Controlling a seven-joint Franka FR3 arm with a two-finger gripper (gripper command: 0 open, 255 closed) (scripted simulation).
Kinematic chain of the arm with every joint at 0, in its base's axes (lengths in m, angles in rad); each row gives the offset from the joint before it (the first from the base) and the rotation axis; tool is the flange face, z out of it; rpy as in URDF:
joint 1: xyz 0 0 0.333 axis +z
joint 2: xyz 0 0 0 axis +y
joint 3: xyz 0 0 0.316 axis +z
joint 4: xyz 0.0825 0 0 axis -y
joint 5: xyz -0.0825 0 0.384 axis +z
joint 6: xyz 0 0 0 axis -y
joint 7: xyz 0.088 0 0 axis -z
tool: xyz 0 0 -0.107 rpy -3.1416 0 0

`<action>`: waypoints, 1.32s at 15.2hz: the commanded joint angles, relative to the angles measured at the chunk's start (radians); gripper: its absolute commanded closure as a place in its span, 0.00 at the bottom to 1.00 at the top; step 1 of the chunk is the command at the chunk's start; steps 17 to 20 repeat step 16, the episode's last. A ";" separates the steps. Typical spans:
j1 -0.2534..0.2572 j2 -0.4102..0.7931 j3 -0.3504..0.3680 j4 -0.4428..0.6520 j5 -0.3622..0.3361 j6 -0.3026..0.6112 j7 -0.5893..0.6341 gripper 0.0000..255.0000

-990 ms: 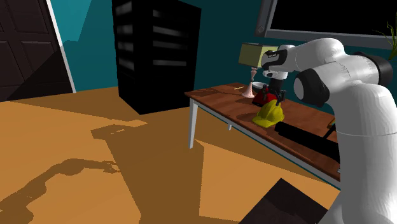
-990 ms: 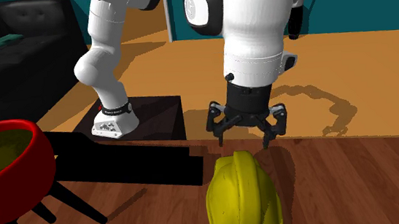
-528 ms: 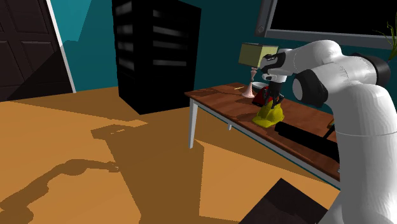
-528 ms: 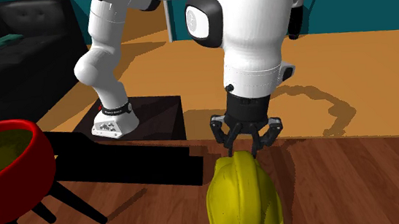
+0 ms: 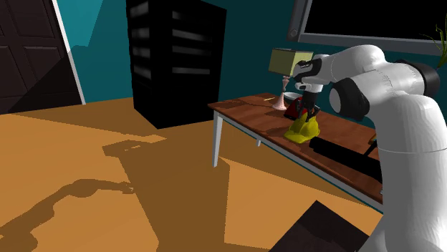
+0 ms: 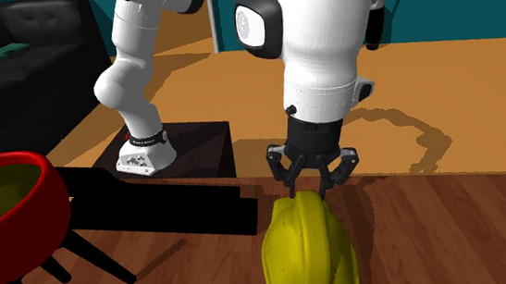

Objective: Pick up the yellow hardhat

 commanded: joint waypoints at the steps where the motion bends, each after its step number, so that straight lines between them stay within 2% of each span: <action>1: -0.001 -0.004 -0.003 0.015 -0.004 -0.018 0.003 1.00; 14: -0.041 -0.011 -0.010 0.193 -0.017 -0.189 0.021 1.00; 20: -0.042 -0.011 -0.010 0.195 -0.017 -0.191 0.021 1.00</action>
